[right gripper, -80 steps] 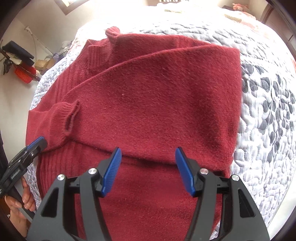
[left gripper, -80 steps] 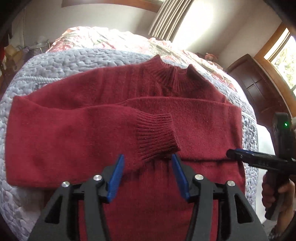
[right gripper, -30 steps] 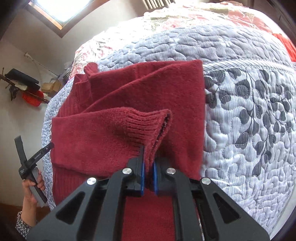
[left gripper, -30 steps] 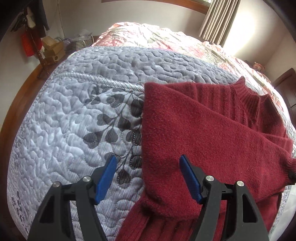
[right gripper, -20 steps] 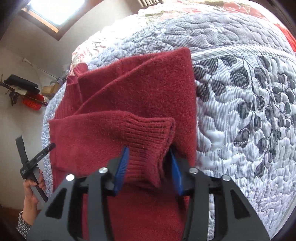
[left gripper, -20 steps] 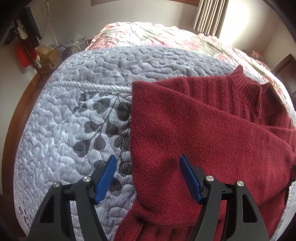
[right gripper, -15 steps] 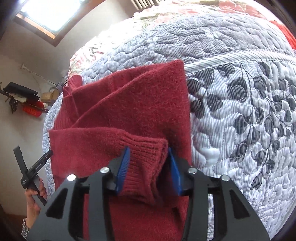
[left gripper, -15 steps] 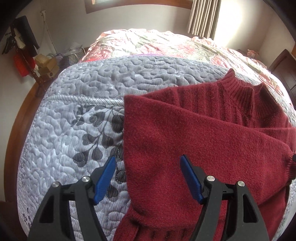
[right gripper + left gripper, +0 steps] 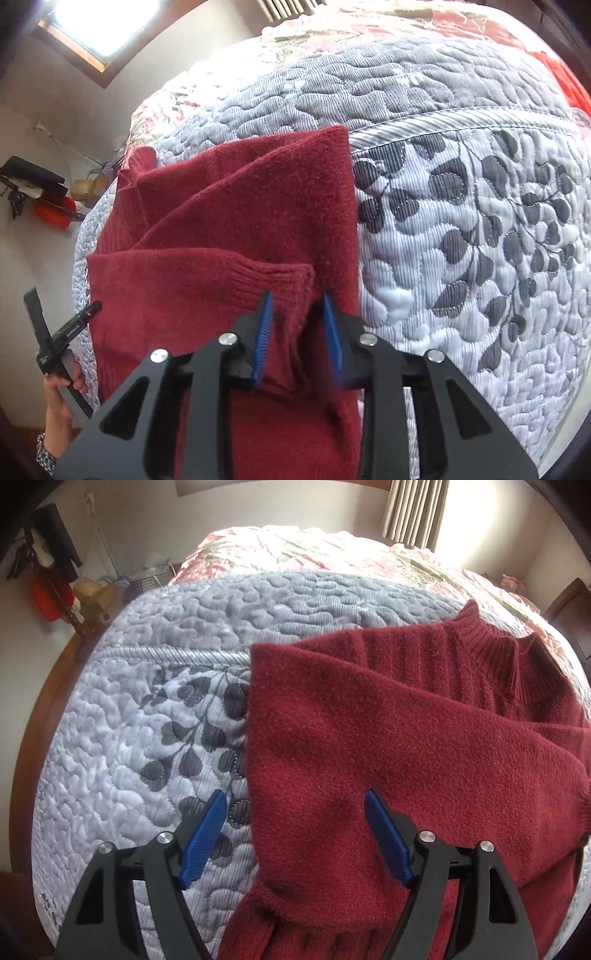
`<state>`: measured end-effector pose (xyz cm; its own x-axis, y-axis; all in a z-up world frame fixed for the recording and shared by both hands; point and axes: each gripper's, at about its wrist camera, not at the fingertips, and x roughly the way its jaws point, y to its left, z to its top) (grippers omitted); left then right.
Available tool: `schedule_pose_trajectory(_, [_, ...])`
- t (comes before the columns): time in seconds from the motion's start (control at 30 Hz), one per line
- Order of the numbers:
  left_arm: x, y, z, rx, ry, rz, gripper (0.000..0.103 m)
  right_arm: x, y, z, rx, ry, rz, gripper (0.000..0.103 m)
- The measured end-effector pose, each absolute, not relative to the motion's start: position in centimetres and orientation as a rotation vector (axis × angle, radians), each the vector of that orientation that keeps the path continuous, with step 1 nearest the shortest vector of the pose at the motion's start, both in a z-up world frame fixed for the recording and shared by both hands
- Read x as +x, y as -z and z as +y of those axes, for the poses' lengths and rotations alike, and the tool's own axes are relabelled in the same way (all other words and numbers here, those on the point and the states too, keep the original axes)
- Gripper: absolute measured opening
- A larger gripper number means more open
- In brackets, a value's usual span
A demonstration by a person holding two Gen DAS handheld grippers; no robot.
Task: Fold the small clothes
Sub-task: 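Release the cuff and move both grippers to the sweater hem, then grasp the ribbed hem with the left gripper while the right gripper grasps it too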
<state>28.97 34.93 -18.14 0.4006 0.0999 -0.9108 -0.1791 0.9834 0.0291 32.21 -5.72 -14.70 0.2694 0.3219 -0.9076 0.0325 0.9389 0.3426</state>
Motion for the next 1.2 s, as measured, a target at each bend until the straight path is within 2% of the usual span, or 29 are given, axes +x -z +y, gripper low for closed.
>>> schedule_pose_trajectory(0.1, [27.3, 17.2, 34.5, -0.055, -0.168, 1.118, 0.078, 30.7, 14.7, -5.2, 0.298, -0.219, 1.305, 0.032])
schedule_pose_trajectory(0.13, [26.9, 17.4, 34.5, -0.063, -0.163, 1.124, 0.078, 30.4, 15.0, -5.1, 0.278, -0.206, 1.312, 0.027])
schedule_pose_trajectory(0.17, [26.6, 17.8, 34.5, -0.067, -0.160, 1.137, 0.078, 30.2, 15.5, -5.1, 0.252, -0.183, 1.323, 0.023])
schedule_pose_trajectory(0.33, [26.3, 21.2, 35.0, -0.072, -0.180, 1.223, 0.079, 29.7, 17.2, -5.5, 0.297, -0.149, 1.339, 0.022])
schedule_pose_trajectory(0.43, [25.8, 20.2, 35.5, -0.107, -0.171, 1.220, 0.078, 28.7, 15.6, -6.2, 0.330, -0.172, 1.319, 0.027])
schedule_pose_trajectory(0.53, [23.7, 18.3, 36.1, -0.119, -0.112, 1.208, 0.079, 26.4, 13.4, -6.5, 0.279, -0.180, 1.295, 0.042])
schedule_pose_trajectory(0.6, [21.4, 17.5, 36.7, -0.113, -0.082, 1.212, 0.085, 24.1, 12.5, -6.9, 0.265, -0.206, 1.296, 0.042])
schedule_pose_trajectory(0.73, [15.4, 17.5, 38.2, -0.122, -0.075, 1.266, 0.085, 18.2, 12.6, -7.4, 0.237, -0.226, 1.337, 0.045])
schedule_pose_trajectory(0.9, [7.2, 18.4, 38.9, -0.146, -0.086, 1.333, 0.085, 9.8, 14.8, -6.4, 0.201, -0.216, 1.426, 0.046])
schedule_pose_trajectory(1.0, [3.1, 19.3, 38.9, -0.171, -0.069, 1.378, 0.085, 4.8, 16.2, -6.1, 0.218, -0.223, 1.479, 0.051])
schedule_pose_trajectory(1.2, [-2.4, 21.4, 38.6, -0.186, -0.059, 1.450, 0.085, -2.4, 19.1, -6.5, 0.259, -0.216, 1.589, 0.051])
